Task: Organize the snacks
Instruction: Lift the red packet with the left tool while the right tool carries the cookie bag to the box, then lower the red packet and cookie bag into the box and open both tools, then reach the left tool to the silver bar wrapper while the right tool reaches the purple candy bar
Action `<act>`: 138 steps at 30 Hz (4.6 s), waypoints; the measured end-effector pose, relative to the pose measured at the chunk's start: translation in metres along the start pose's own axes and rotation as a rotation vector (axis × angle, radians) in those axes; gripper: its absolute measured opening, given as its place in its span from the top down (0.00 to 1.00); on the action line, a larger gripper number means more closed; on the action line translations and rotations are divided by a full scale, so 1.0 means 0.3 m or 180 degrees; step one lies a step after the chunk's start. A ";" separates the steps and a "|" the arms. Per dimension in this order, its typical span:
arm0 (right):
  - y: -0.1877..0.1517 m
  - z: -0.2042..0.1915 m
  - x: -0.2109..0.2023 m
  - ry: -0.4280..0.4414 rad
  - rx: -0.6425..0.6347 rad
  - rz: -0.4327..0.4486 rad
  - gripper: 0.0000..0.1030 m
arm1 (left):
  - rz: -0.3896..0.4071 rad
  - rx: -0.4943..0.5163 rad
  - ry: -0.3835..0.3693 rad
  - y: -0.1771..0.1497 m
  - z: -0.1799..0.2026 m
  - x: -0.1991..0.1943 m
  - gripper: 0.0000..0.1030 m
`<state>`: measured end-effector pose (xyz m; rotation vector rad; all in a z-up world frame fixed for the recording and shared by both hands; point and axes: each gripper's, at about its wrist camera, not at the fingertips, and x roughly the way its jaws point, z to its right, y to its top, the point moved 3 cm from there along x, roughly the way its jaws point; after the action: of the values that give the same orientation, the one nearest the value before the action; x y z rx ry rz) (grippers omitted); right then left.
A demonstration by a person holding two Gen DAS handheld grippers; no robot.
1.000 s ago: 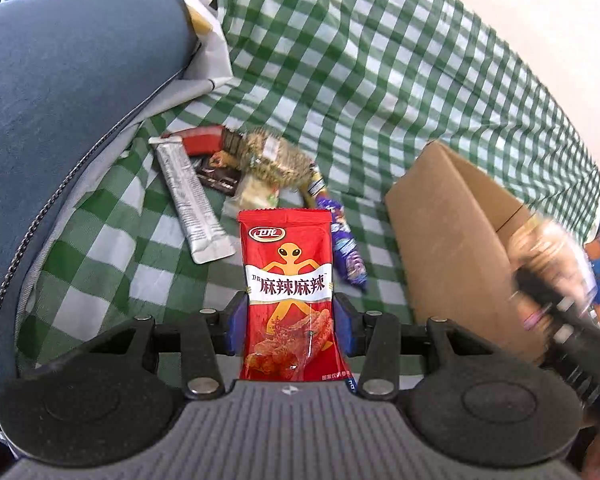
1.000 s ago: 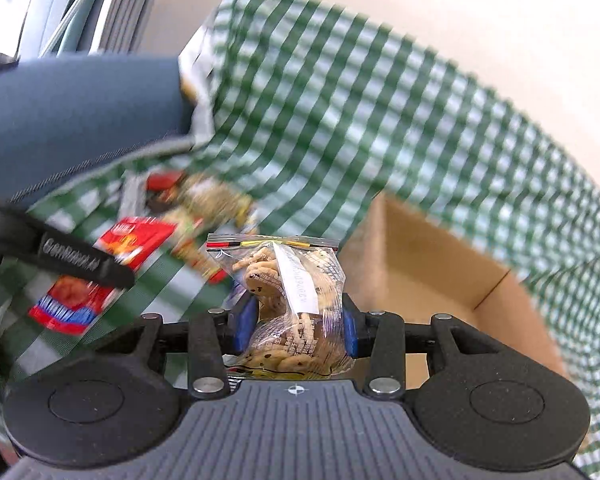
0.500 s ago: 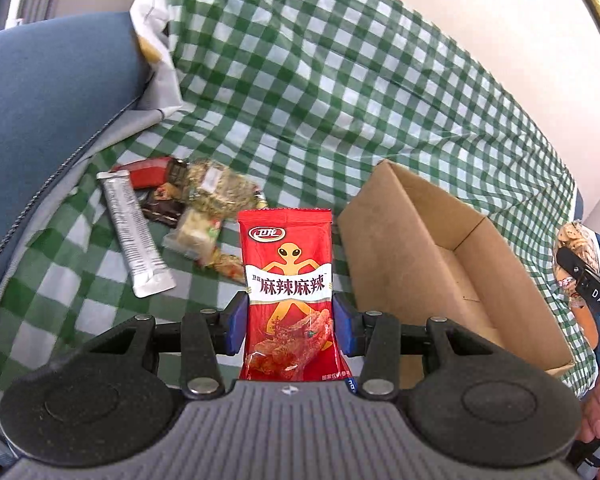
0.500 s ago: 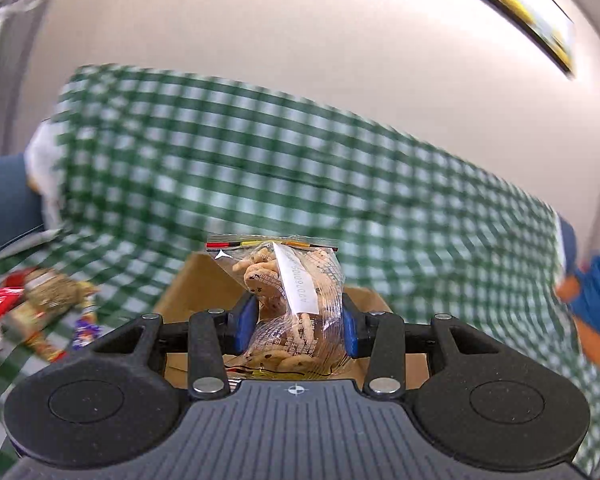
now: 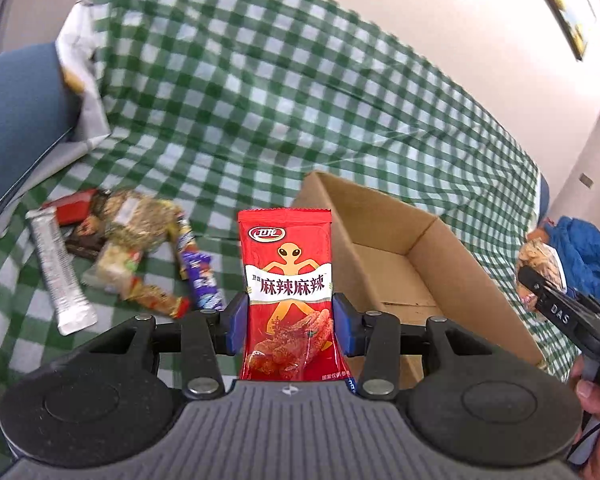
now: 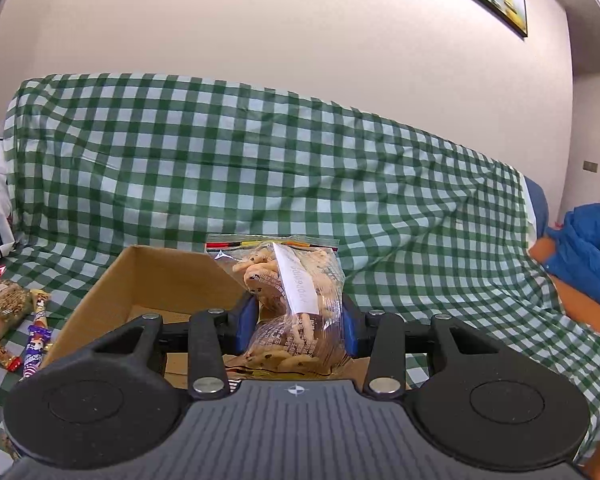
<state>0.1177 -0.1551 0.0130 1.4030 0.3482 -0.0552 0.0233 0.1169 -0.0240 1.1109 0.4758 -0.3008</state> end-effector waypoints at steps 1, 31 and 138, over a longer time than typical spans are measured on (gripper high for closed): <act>0.000 0.003 -0.001 -0.0006 0.0004 0.0002 0.57 | 0.0003 0.0039 -0.0015 -0.002 0.014 0.007 0.53; 0.001 0.000 0.042 -0.0269 0.0025 -0.0041 0.57 | 0.0162 0.0791 -0.0796 0.144 0.378 0.166 0.53; 0.077 -0.158 -0.134 0.0078 0.0134 0.0170 0.47 | -0.0456 -0.1408 0.0616 0.199 -0.622 0.002 0.83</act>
<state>0.0755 -0.1117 0.0399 1.4549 0.3313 -0.0017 0.0110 0.3113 -0.0446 0.6773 0.7557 -0.1996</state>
